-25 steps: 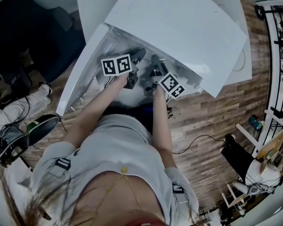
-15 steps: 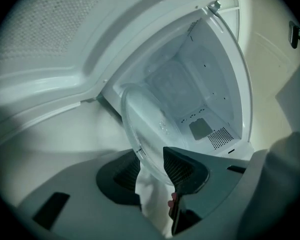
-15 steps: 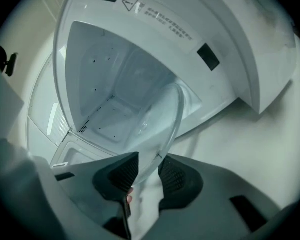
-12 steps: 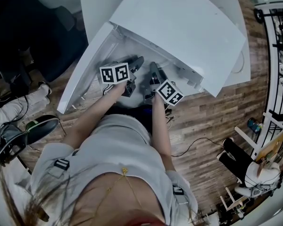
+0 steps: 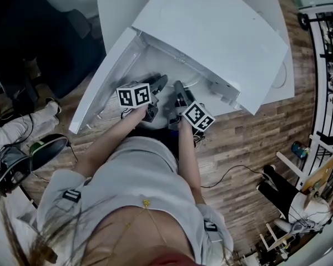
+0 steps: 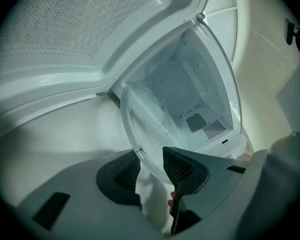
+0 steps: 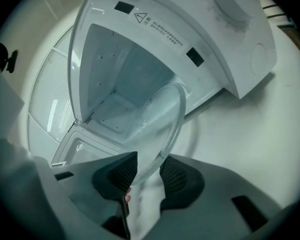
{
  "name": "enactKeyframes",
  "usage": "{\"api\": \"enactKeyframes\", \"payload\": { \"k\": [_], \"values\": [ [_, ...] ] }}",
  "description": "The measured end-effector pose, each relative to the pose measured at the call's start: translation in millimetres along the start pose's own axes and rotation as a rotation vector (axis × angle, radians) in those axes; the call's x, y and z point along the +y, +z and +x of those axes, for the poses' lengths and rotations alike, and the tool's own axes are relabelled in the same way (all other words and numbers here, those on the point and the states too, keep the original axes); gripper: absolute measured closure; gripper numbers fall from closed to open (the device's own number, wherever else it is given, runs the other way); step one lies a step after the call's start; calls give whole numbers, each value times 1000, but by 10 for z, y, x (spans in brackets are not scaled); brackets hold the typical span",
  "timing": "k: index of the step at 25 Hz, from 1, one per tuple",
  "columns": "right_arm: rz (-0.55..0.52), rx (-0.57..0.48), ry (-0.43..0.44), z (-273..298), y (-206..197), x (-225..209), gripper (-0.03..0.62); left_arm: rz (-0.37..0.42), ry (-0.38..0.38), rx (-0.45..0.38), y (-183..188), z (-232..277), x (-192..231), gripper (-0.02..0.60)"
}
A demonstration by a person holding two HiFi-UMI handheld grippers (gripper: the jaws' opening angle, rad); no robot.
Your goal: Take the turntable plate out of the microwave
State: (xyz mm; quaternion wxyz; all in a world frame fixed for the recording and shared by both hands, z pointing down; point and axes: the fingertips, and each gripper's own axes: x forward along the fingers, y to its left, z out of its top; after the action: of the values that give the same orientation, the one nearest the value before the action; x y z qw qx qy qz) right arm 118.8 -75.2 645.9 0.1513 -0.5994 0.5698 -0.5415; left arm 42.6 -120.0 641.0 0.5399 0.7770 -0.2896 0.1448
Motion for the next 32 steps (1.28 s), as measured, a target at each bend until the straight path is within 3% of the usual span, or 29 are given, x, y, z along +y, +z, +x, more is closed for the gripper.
{"api": "enactKeyframes", "payload": {
  "k": [7,10,12,17,19,22,26,32],
  "values": [
    [-27,-45,-19,66,201,-93,384,21,-3,12,-27,-4,-9,430],
    [47,-102,-14,103,383,-192,381,-8,-20,12,-43,9,5,430],
    [98,-119,-9,126,463,-251,386,-15,-30,7,-38,2,-10,430],
    [42,-87,13,142,509,-190,454,7,-31,3,-61,33,-3,422],
    [56,-75,18,146,482,-190,462,9,-28,-1,-66,61,46,370],
    [94,-53,17,137,427,-239,458,-13,-5,-25,-8,120,190,344],
    [153,-63,52,111,393,-239,482,-99,-76,-103,221,203,174,342],
    [155,-68,85,95,453,-190,499,-57,-113,-112,423,364,125,342]
  ]
}}
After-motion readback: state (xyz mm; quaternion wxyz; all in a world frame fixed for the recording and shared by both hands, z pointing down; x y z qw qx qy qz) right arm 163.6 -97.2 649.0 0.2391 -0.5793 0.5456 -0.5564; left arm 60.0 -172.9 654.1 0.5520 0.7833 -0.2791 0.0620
